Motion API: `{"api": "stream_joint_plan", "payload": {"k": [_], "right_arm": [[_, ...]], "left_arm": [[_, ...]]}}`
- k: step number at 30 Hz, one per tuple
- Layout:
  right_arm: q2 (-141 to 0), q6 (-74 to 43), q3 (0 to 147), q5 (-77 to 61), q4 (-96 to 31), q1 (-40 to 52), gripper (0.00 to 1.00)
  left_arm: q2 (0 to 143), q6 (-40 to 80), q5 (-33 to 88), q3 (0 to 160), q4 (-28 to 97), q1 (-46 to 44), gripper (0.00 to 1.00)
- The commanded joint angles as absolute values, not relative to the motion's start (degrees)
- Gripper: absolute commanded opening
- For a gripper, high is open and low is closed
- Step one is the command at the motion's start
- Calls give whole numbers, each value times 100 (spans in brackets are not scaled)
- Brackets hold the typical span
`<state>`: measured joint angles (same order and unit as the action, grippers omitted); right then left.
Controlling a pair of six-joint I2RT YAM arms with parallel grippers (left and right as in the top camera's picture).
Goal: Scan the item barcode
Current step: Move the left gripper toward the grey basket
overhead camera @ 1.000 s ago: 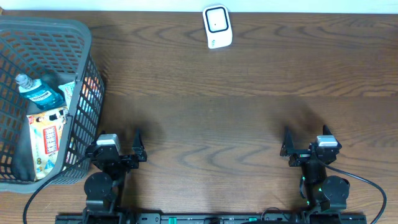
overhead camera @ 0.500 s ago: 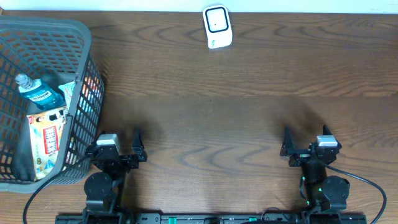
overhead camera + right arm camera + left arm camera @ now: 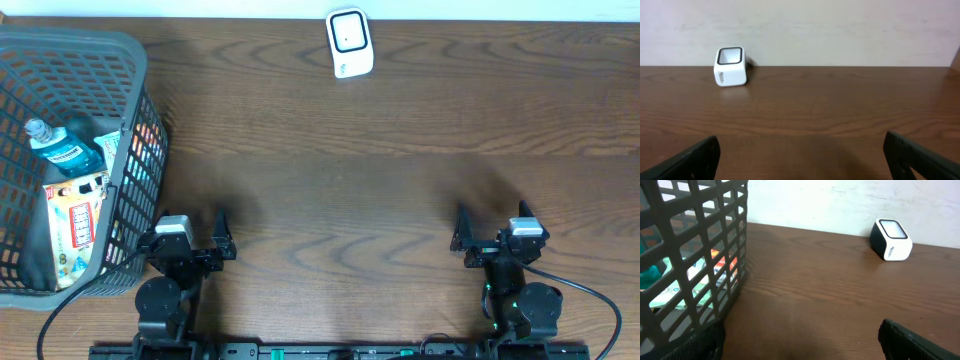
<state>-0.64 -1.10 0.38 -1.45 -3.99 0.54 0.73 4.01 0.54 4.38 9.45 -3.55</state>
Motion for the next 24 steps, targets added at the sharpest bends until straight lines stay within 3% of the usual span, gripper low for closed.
{"api": "stream_joint_plan", "payload": {"k": [1, 11, 18, 24], "right_arm": [[-38, -211, 32, -73, -423, 32, 99], [-38, -211, 32, -73, -421, 32, 99], [-38, -211, 32, -73, -423, 32, 99], [-38, -211, 32, -71, -423, 32, 99]], "left_arm": [[23, 301, 56, 279, 982, -362, 98], [23, 355, -25, 279, 978, -362, 98], [23, 379, 1345, 582, 958, -362, 98], [106, 523, 1398, 1448, 1103, -362, 98]]}}
